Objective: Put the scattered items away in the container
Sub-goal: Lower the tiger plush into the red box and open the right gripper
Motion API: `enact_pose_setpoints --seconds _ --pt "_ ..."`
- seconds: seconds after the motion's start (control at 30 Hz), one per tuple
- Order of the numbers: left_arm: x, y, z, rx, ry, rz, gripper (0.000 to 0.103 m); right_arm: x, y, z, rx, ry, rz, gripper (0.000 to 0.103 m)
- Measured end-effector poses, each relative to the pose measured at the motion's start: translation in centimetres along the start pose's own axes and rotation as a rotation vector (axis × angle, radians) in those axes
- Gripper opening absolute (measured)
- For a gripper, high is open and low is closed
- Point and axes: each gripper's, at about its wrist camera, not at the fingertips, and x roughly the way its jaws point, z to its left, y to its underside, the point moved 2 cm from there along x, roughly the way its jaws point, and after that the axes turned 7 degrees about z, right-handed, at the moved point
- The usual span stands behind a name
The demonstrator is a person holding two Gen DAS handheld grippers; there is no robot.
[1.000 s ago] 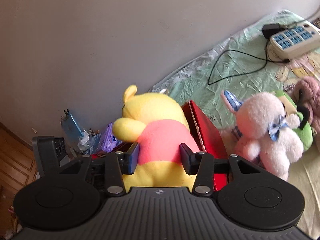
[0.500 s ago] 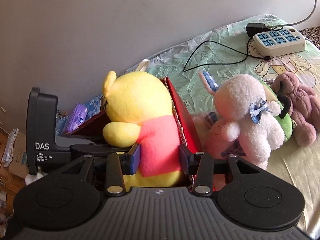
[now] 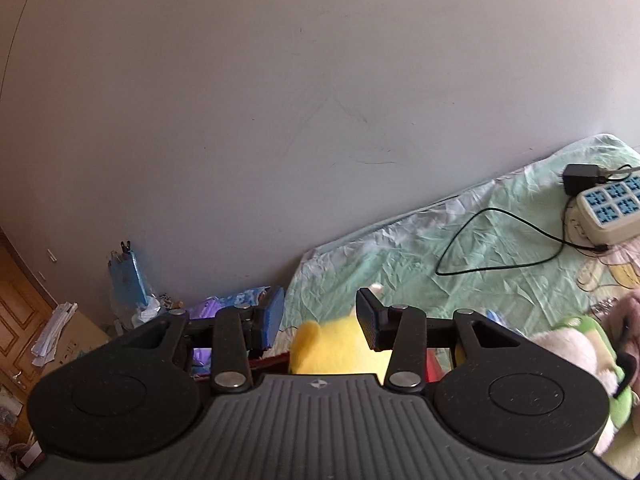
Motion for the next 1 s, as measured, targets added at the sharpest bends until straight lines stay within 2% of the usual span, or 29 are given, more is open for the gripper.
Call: enact_pose_setpoints --seconds 0.1,0.17,0.23,0.3,0.37,0.43,0.53,0.67,0.8,0.93,1.0 --pt "-0.1 0.1 -0.1 -0.002 0.004 -0.003 0.035 2.6 -0.6 0.2 -0.023 0.021 0.081 0.044" --pt "0.2 0.5 -0.6 0.010 0.030 0.020 0.030 4.6 0.0 -0.5 -0.009 0.069 0.180 0.033" --pt "0.6 0.8 -1.0 0.014 0.028 0.032 0.029 5.8 1.0 -1.6 0.019 0.115 0.235 0.031" --pt "0.9 0.8 -0.4 -0.016 0.052 0.039 0.029 6.4 1.6 -2.6 0.052 0.111 0.262 0.029" --pt "1.3 0.4 0.5 -0.064 0.084 0.053 0.029 6.7 1.5 -3.0 0.054 0.128 0.265 0.029" --pt "2.0 -0.2 1.1 -0.095 0.085 0.070 0.029 6.8 1.3 -2.6 0.021 0.144 0.256 0.029" --pt "2.9 -0.8 1.5 -0.131 0.079 0.095 0.029 6.1 0.9 -1.7 -0.049 0.176 0.197 0.033" --pt "3.1 -1.8 0.9 -0.117 0.059 0.103 0.029 4.0 -0.5 -2.8 0.022 0.111 0.100 0.034" --pt "2.9 -1.5 0.4 -0.098 0.042 0.102 0.030 1.8 -0.2 -2.8 0.046 0.047 0.095 0.035" --pt "1.9 -1.0 1.2 -0.118 0.026 0.086 0.042 0.7 1.5 -3.0 0.084 0.009 0.141 0.035" --pt "1.5 -0.5 1.3 -0.112 0.004 0.085 0.054 0.6 2.3 -3.0 0.081 0.013 0.156 0.035"
